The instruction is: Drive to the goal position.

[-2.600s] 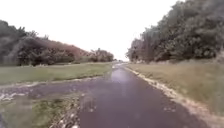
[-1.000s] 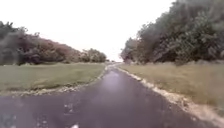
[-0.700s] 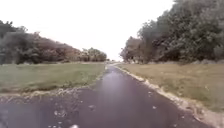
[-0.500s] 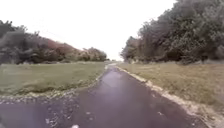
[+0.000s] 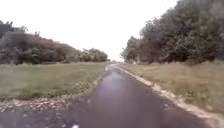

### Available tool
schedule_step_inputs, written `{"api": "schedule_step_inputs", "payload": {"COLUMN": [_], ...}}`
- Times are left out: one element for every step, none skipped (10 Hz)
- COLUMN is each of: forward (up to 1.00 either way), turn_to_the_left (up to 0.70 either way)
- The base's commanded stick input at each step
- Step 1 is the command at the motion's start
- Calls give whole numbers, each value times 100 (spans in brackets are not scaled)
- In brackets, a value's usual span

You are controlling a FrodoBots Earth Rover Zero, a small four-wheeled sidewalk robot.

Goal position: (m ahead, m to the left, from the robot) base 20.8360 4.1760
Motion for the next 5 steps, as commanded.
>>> {"api": "schedule_step_inputs", "payload": {"forward": [99,99,99,99,99], "turn_to_the_left": [-1,-11,-29,-35,0]}}
